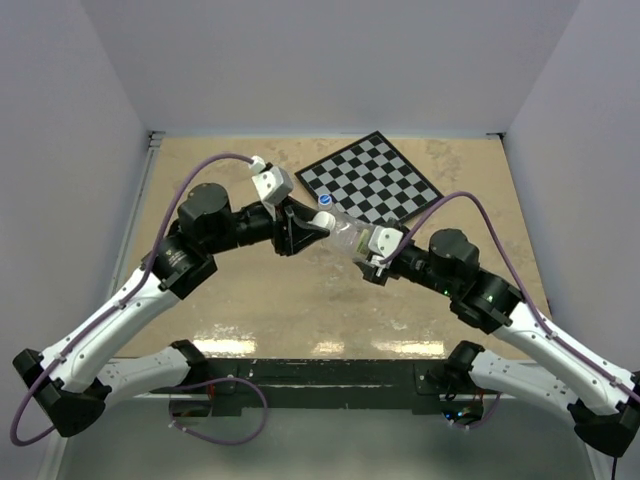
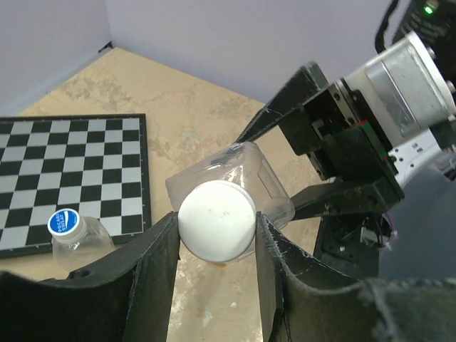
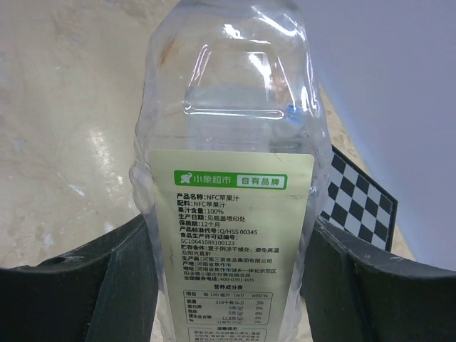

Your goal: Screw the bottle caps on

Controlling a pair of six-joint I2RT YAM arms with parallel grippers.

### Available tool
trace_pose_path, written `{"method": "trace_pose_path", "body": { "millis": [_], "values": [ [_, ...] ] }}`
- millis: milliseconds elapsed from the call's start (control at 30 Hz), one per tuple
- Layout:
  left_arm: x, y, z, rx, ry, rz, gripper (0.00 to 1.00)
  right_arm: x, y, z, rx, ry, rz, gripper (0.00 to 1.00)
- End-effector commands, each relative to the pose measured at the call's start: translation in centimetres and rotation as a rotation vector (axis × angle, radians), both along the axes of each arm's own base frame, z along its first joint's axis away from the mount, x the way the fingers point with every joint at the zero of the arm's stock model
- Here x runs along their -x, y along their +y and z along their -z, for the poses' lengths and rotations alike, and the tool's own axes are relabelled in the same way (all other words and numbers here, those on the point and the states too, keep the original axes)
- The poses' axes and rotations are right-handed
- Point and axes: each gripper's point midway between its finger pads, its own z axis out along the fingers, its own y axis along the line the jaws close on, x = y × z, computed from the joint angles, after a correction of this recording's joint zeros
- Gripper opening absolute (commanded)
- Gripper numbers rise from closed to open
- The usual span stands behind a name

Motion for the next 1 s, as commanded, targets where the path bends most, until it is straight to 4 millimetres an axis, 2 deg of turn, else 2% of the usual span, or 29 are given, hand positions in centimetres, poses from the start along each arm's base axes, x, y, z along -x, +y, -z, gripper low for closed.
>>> {"method": "trace_pose_path", "body": {
  "millis": [0, 300, 533, 667, 767, 800, 867, 933, 967],
  "values": [
    [2.8, -0.8, -0.4, -0.075, -0.235, 0.223, 0.00, 6.0, 4.0, -5.2, -0.126, -0.028, -0.385, 0.00],
    [5.9, -0.3, -0.1, -0.106, -0.408, 0.403, 0.00, 9.2, 4.9, -5.5, -0.123, -0.004, -0.580, 0.00],
    [7.1, 0.2, 0.1, -0.137, -0.546, 0.483, 0.00, 11.5, 5.4, -5.1, -0.105, 0.022, -0.741, 0.00],
    [7.7, 0.3, 0.1, -0.132, -0.578, 0.520, 0.00, 12.0, 5.5, -5.1, -0.105, 0.024, -0.797, 0.00],
    [7.3, 0.5, 0.1, -0.134, -0.574, 0.481, 0.00, 11.2, 5.6, -5.0, -0.100, 0.023, -0.766, 0.00],
    [7.1, 0.7, -0.3, -0.130, -0.584, 0.450, 0.07, 10.8, 5.5, -5.1, -0.099, 0.019, -0.744, 0.00],
    [7.0, 1.2, -1.0, -0.098, -0.593, 0.391, 0.35, 9.9, 5.4, -5.0, -0.096, 0.013, -0.685, 0.00],
    [7.4, 2.1, -2.1, -0.047, -0.606, 0.336, 0.54, 9.0, 5.2, -5.1, -0.100, 0.005, -0.628, 0.00],
    [7.6, 2.3, -1.9, -0.031, -0.602, 0.321, 0.65, 8.6, 5.1, -5.1, -0.101, -0.004, -0.603, 0.00]
  ]
}}
